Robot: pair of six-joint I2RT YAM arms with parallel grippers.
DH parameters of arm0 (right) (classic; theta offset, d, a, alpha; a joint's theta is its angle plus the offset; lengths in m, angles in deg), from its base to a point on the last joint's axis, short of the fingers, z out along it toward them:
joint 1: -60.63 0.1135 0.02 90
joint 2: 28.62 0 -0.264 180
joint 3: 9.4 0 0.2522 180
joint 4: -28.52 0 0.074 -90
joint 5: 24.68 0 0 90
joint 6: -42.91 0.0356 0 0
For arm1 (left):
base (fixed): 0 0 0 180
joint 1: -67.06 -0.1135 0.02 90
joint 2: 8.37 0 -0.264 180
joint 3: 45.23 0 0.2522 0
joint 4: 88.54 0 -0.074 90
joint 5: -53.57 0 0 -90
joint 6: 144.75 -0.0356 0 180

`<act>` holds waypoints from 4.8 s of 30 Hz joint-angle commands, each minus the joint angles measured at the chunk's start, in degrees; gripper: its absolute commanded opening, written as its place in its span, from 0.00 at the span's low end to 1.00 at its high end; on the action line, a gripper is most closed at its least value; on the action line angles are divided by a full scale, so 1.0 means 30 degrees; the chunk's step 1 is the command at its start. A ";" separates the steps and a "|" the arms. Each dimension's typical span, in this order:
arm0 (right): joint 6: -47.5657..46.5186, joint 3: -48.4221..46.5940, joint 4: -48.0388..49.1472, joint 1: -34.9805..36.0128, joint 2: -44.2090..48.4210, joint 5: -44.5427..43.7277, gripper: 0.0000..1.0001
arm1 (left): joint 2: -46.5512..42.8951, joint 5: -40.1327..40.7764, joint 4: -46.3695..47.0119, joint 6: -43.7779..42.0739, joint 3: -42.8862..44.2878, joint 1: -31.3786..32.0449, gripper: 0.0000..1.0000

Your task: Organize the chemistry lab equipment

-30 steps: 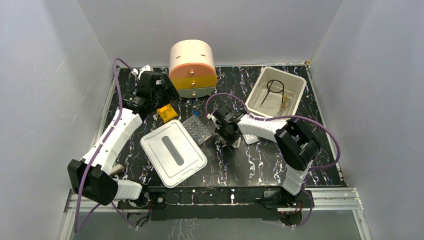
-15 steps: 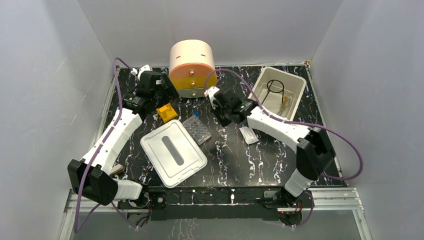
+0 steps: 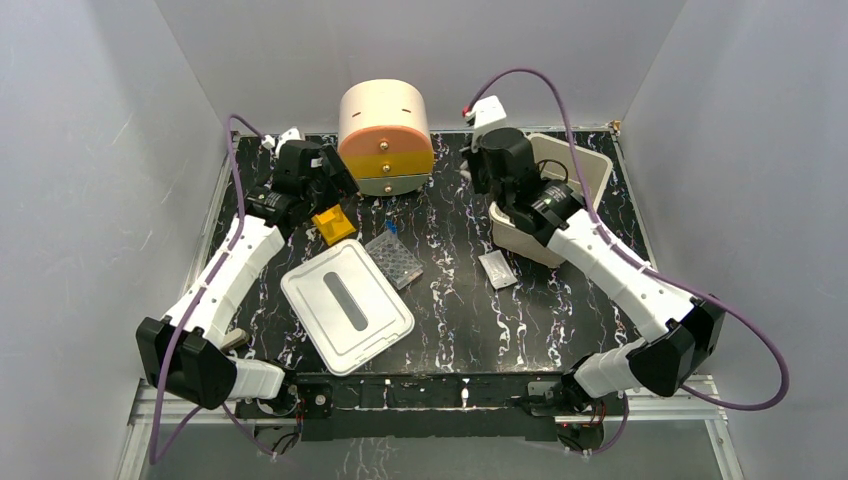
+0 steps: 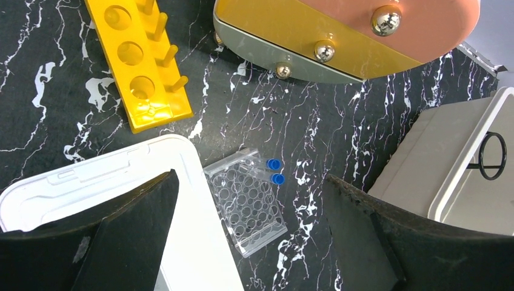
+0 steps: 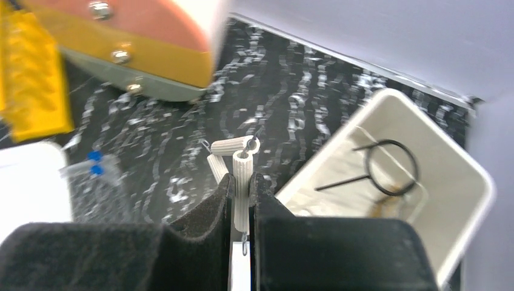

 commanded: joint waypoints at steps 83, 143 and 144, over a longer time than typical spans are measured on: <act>0.3448 0.4042 -0.1666 -0.9227 -0.2983 0.0435 0.13 | 0.1449 -0.1709 0.0252 -0.0254 0.0676 -0.0436 0.88; 0.3921 0.6095 -0.6325 0.0563 -0.5998 -0.2513 0.64 | 0.0468 -0.0645 -0.0035 -0.0195 0.0523 -0.0522 0.90; 0.3627 0.6096 -0.6461 0.0755 -0.6302 -0.2627 0.63 | 0.0495 -0.0628 -0.0051 -0.0221 0.0575 -0.0538 0.90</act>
